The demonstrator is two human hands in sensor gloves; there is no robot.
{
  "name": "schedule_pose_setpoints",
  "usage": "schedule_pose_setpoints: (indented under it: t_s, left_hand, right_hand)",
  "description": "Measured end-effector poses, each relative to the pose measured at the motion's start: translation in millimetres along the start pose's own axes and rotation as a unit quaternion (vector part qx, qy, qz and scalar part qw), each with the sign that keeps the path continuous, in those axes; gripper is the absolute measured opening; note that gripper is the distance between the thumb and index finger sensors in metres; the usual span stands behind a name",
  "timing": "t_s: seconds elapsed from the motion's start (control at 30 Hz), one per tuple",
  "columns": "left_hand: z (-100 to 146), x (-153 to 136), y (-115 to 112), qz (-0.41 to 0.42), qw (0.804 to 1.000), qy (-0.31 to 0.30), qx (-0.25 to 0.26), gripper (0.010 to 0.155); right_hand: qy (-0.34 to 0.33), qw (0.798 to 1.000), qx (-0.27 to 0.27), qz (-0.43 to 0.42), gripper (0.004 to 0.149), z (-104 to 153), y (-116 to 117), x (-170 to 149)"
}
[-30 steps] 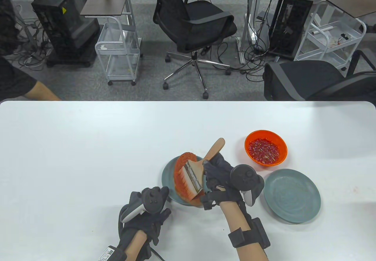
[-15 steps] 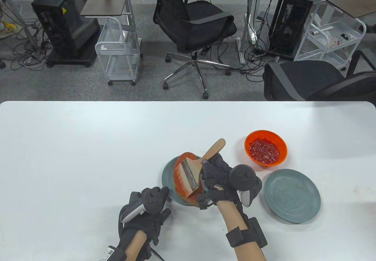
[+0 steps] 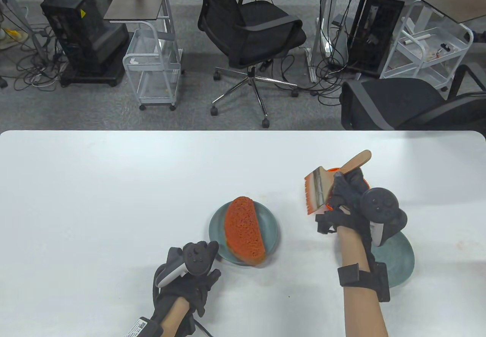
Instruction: Dip brush into ketchup and spread onto bread slice
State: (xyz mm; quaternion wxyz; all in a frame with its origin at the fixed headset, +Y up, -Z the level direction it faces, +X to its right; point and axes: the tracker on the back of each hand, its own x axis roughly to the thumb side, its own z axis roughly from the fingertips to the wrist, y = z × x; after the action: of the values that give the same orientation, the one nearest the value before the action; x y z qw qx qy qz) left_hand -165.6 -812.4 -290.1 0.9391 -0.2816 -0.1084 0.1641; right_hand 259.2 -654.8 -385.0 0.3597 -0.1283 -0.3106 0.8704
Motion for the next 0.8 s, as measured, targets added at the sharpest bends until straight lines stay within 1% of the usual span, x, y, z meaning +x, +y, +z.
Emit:
schedule_pose_setpoints:
  t_s: [0.07,0.13,0.2,0.27,0.33,0.47,0.57,0.67,0.8]
  left_hand:
    - [0.0,0.1,0.1,0.001,1.0,0.0,-0.001,0.069]
    - [0.1,0.0,0.0,0.002,1.0,0.0,-0.002,0.069]
    - [0.0,-0.2,0.0,0.003,1.0,0.0,-0.002,0.069]
    - [-0.1,-0.3,0.2,0.004,1.0,0.0,-0.003,0.069]
    - [-0.1,-0.4,0.3,0.005,1.0,0.0,-0.005,0.069]
    - [0.0,-0.5,0.3,0.006,1.0,-0.001,-0.006,0.068]
    - [0.0,-0.5,0.4,0.006,1.0,-0.001,-0.006,0.069]
    - [-0.1,-0.5,0.5,0.006,1.0,-0.001,-0.006,0.069]
    - [-0.1,-0.4,0.6,0.006,1.0,-0.002,-0.007,0.068]
  right_hand:
    - [-0.001,0.999,-0.006,0.035,0.051,-11.1,-2.0,-6.1]
    - [-0.005,0.997,-0.009,0.072,0.051,-20.1,0.8,-12.2]
    - [-0.012,0.995,-0.007,0.098,0.051,-24.6,6.0,-16.3]
    - [-0.014,0.994,-0.005,0.107,0.051,-27.0,12.2,-19.3]
    - [-0.008,0.994,0.005,0.113,0.051,-27.0,20.2,-22.9]
    - [-0.007,0.994,0.004,0.113,0.051,-24.7,31.0,-28.0]
    - [-0.02,0.992,-0.001,0.127,0.051,-21.7,37.3,-30.1]
    - [-0.023,0.992,-0.005,0.126,0.051,-18.5,40.5,-32.0]
    - [-0.031,0.991,-0.01,0.126,0.051,-16.3,39.0,-32.3]
